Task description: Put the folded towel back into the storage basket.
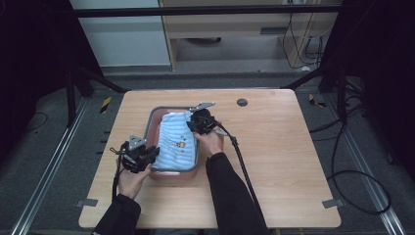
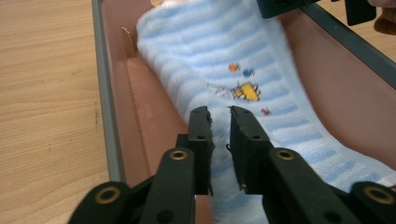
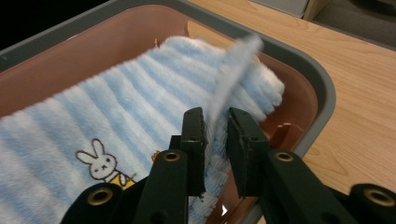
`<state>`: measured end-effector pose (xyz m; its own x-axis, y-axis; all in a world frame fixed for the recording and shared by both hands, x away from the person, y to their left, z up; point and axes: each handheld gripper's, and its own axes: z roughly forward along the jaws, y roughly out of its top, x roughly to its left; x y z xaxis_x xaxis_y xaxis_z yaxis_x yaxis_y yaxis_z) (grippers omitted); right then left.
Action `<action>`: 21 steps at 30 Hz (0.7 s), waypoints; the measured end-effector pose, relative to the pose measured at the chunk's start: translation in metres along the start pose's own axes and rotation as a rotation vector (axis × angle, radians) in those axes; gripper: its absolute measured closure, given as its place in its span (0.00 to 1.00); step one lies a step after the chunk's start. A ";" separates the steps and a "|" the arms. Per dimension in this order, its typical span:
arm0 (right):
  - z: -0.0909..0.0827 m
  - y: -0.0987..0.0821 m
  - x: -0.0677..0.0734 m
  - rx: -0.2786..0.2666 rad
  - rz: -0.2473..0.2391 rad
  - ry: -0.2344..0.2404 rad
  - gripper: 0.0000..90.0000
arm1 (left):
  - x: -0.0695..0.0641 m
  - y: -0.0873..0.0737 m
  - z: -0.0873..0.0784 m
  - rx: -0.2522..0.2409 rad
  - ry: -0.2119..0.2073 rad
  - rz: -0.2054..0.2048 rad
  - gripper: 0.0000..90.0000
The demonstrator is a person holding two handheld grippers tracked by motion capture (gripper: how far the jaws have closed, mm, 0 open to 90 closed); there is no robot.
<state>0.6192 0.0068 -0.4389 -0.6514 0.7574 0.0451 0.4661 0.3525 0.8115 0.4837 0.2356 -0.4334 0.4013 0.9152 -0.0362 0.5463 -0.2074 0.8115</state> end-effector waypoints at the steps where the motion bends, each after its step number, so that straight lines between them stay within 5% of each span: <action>1: 0.000 0.000 0.000 0.000 0.000 0.000 0.82 | 0.001 0.000 -0.001 -0.004 0.001 -0.004 0.84; 9: -0.021 0.005 -0.003 -0.078 0.012 -0.012 0.67 | 0.001 0.004 -0.008 -0.039 -0.001 -0.015 0.76; 21: -0.080 0.005 -0.017 -0.195 0.042 -0.047 0.41 | 0.005 0.005 -0.022 -0.074 -0.024 -0.004 0.63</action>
<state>0.5847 -0.0480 -0.3893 -0.6032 0.7955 0.0576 0.3646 0.2108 0.9070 0.4719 0.2473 -0.4169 0.4170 0.9074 -0.0528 0.4925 -0.1768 0.8522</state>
